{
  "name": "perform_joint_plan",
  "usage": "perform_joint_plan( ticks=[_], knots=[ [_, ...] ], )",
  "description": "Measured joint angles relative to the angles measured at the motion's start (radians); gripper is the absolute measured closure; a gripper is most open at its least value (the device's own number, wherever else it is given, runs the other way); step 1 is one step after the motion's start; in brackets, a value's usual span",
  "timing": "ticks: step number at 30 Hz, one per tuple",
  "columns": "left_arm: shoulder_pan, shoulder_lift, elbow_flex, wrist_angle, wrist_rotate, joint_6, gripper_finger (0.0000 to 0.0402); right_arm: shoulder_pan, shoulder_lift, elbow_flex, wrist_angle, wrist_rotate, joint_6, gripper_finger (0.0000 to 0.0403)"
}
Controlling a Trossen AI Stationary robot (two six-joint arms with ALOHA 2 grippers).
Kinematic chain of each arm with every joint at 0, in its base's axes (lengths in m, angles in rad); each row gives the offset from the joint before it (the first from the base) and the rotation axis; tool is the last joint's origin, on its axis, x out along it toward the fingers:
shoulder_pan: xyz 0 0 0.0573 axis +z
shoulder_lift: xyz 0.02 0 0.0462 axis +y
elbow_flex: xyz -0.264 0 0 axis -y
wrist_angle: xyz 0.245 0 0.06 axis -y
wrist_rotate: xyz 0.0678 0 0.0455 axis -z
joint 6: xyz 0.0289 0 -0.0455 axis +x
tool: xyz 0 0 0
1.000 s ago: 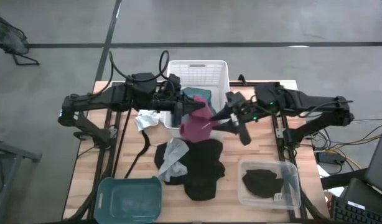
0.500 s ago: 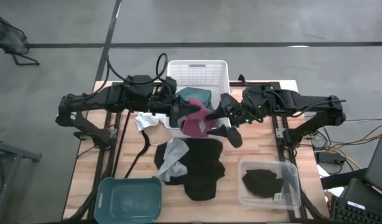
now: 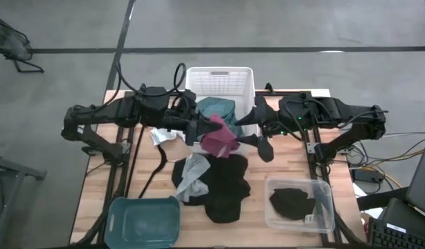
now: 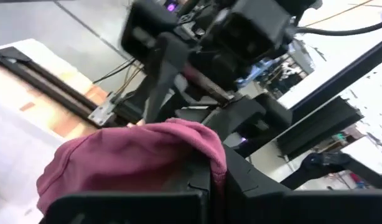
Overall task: Pick & Place Cloths
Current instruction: Put the red underwear into the transparent bin
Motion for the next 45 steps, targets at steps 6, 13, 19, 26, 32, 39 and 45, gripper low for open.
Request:
perform_joint_plan(
  ticks=[6, 13, 19, 26, 32, 39, 45],
  knots=[
    [-0.004, 0.001, 0.0, 0.069, 0.004, -0.002, 0.0392, 0.0, 0.052, -0.002, 0.068, -0.017, -0.001, 0.0115],
    [-0.005, 0.001, 0.0, 0.117, 0.005, -0.005, 0.0392, -0.005, 0.103, -0.002, 0.172, -0.024, 0.028, 0.0092],
    [-0.006, 0.002, 0.0, 0.131, 0.013, -0.008, 0.0392, -0.007, 0.112, 0.01, 0.168, -0.025, 0.044, 0.0165],
    [-0.006, 0.002, 0.0, 0.129, 0.022, 0.002, 0.0392, -0.007, 0.09, 0.01, 0.152, -0.032, 0.036, 0.037],
    [-0.006, 0.002, 0.0, 0.072, -0.04, 0.05, 0.0386, -0.007, 0.041, 0.01, 0.11, -0.03, 0.05, 0.0392],
    [-0.006, 0.002, -0.001, -0.04, -0.119, 0.097, 0.0309, -0.007, -0.063, 0.017, -0.048, -0.06, 0.153, 0.0393],
    [-0.006, 0.002, -0.013, -0.041, -0.11, 0.158, 0.0242, 0.004, -0.134, 0.017, -0.264, -0.262, 0.322, 0.0394]
  ],
)
